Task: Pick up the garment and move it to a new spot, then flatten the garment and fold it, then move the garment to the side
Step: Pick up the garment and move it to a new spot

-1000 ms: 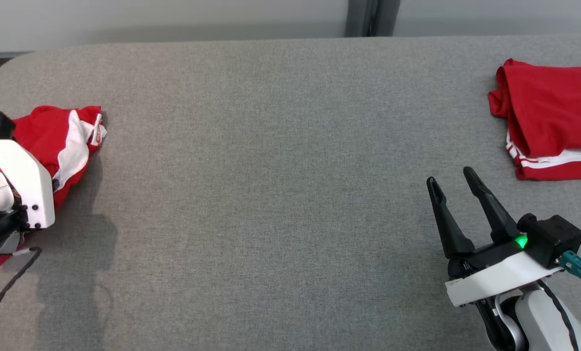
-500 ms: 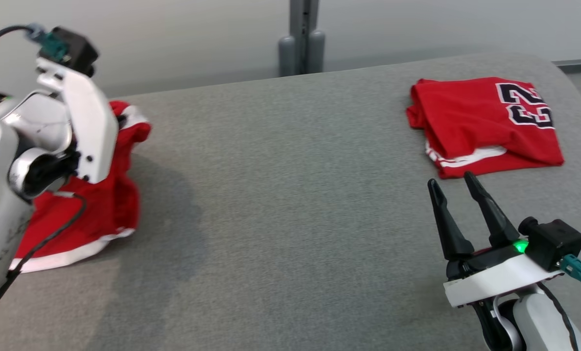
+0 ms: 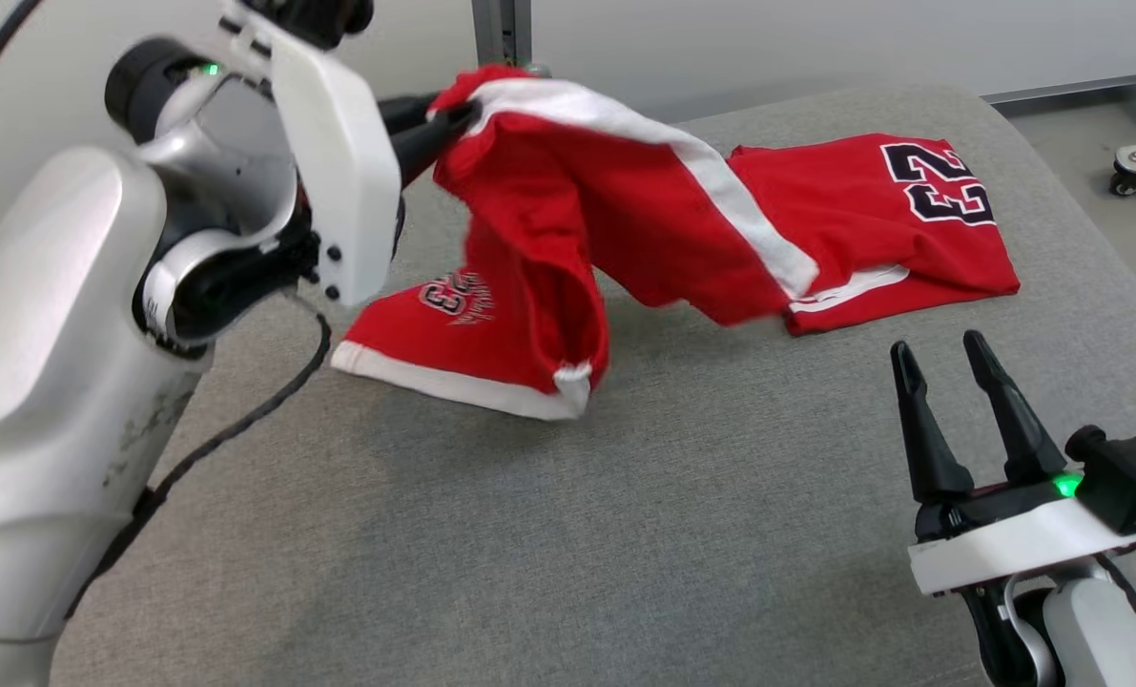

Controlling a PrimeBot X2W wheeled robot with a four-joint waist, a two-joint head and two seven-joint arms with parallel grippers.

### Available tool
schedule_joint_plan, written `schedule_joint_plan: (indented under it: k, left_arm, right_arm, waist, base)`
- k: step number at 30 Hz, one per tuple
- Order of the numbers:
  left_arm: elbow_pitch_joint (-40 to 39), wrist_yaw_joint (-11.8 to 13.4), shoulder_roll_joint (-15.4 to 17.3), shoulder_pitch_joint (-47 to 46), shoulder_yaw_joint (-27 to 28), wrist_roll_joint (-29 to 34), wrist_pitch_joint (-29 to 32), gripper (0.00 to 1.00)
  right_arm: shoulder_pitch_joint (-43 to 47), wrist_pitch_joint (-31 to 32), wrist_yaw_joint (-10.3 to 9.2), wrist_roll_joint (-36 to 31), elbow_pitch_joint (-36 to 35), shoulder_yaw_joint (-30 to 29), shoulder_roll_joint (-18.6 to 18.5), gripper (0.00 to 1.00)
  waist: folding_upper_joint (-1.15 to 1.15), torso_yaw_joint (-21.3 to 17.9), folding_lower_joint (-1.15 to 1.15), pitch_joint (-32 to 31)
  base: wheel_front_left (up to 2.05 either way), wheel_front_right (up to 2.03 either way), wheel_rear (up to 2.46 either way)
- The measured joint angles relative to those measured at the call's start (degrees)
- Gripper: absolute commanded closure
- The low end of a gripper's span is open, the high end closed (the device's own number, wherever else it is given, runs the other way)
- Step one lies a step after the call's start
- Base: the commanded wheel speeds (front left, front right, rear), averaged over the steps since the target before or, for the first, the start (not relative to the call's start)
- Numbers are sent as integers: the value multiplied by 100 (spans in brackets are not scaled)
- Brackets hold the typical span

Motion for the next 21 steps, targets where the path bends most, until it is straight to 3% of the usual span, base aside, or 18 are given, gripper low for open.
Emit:
schedule_joint_plan:
  k: [11,16,17,18,19,20,21]
  left_arm:
    - [420,1,827,2481,-59,-601,-646,100]
    - [1034,0,977,3004,-152,-699,-1243,100]
    - [1157,1,967,3047,-198,-714,-1324,94]
    - [1262,0,938,3072,-260,-735,-1412,64]
    - [1349,0,900,3075,-319,-753,-1499,14]
    - [1393,0,859,3074,-376,-809,-1558,0]
    - [1435,0,833,3072,-456,-873,-1597,0]
  right_arm:
    - [172,0,0,42,134,183,-8,0]
    - [174,0,0,56,192,216,-138,0]
    - [174,0,0,56,198,235,-152,0]
    - [173,0,0,57,210,265,-165,0]
    - [173,0,0,58,220,296,-176,0]
    - [172,0,0,64,227,318,-194,0]
    - [172,0,0,66,234,341,-210,0]
  waist:
    - [0,285,0,33]
    - [0,400,0,9]
    - [0,426,0,0]
    - [0,449,0,-13]
    - [0,468,0,-28]
    - [0,485,0,-45]
    - [0,499,0,-65]
  base:
    - [0,0,0]
    - [0,0,0]
    - [0,0,0]
    - [0,0,0]
    - [0,0,0]
    - [0,0,0]
    - [0,0,0]
